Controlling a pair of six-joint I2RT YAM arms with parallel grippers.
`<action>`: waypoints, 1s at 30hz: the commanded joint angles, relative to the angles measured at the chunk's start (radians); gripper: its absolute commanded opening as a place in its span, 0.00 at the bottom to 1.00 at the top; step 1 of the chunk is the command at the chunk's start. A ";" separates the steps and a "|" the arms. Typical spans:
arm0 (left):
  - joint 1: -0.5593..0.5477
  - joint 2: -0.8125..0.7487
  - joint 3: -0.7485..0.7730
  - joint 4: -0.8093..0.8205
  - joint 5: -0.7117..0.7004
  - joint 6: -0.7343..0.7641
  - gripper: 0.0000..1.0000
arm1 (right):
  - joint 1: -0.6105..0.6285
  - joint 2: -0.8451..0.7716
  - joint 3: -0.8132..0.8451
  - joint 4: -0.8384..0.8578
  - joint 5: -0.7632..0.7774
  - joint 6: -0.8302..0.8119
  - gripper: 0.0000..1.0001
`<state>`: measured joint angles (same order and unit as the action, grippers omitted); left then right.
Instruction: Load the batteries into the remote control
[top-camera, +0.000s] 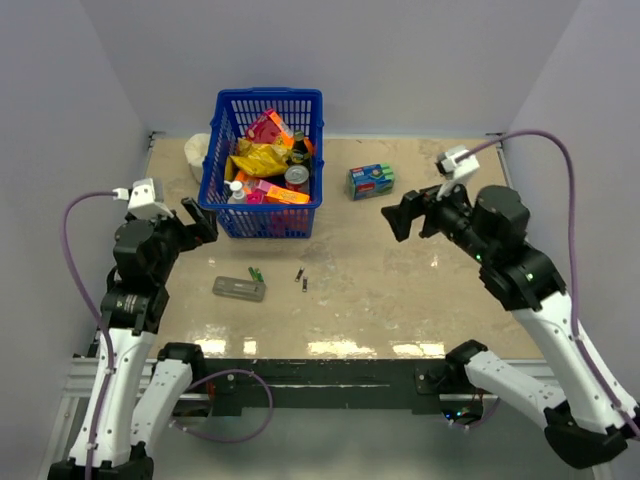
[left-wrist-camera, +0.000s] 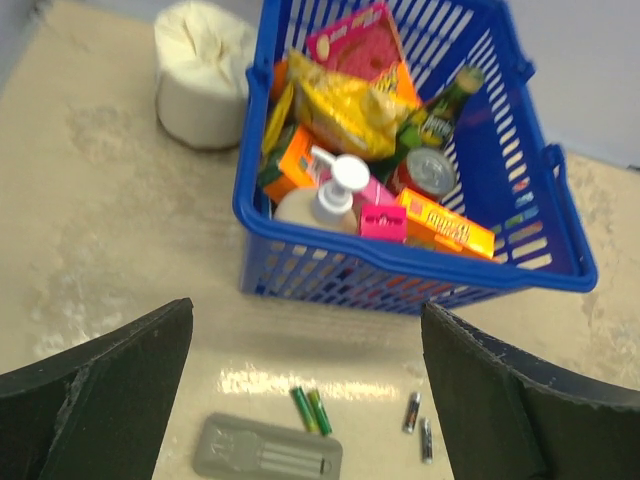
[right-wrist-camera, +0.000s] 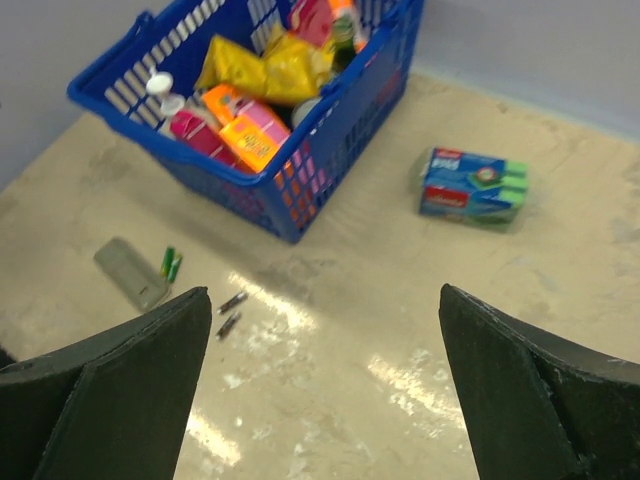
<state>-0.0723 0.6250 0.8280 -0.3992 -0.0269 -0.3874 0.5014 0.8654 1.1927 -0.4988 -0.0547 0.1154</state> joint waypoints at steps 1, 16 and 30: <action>0.006 0.045 -0.053 -0.056 0.042 -0.117 1.00 | -0.004 0.092 0.042 -0.069 -0.198 0.015 0.98; 0.000 0.335 -0.236 -0.170 0.030 -0.528 1.00 | 0.049 0.271 -0.016 0.006 -0.258 0.000 0.98; -0.138 0.535 -0.207 -0.191 -0.200 -0.786 0.94 | 0.052 0.300 -0.032 -0.026 -0.198 -0.106 0.98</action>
<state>-0.1749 1.1210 0.5774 -0.5892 -0.1482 -1.0672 0.5495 1.1587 1.1488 -0.5240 -0.2768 0.0628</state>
